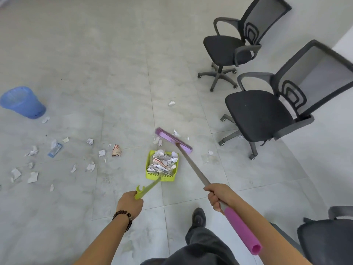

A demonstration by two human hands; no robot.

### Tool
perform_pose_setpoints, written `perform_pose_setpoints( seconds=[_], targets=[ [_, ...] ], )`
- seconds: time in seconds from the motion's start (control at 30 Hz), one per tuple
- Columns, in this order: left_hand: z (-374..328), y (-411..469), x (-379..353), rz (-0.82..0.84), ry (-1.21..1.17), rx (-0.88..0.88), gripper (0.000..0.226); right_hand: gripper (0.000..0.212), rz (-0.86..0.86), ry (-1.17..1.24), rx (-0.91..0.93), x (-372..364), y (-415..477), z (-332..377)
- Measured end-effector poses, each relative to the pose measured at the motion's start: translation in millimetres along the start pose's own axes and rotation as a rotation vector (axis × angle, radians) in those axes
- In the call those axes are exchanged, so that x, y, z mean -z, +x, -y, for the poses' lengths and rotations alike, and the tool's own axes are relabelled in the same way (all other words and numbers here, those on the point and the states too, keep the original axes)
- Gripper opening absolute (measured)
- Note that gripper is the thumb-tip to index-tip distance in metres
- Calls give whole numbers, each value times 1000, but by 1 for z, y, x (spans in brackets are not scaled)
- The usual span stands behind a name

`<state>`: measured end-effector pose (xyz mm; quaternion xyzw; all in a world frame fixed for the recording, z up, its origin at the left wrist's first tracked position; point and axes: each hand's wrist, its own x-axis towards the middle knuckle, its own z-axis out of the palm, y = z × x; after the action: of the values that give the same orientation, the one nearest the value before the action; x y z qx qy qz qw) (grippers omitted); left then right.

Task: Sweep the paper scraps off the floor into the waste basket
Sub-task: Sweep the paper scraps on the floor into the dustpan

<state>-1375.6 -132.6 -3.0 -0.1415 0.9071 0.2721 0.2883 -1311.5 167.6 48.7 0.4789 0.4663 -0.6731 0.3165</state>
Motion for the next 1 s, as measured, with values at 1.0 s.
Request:
perform_pose_setpoints(
  seconds=[1.0],
  targets=[
    [-146, 296, 116, 167, 106, 244, 17, 12, -225, -730, 331, -170, 316, 458]
  ],
)
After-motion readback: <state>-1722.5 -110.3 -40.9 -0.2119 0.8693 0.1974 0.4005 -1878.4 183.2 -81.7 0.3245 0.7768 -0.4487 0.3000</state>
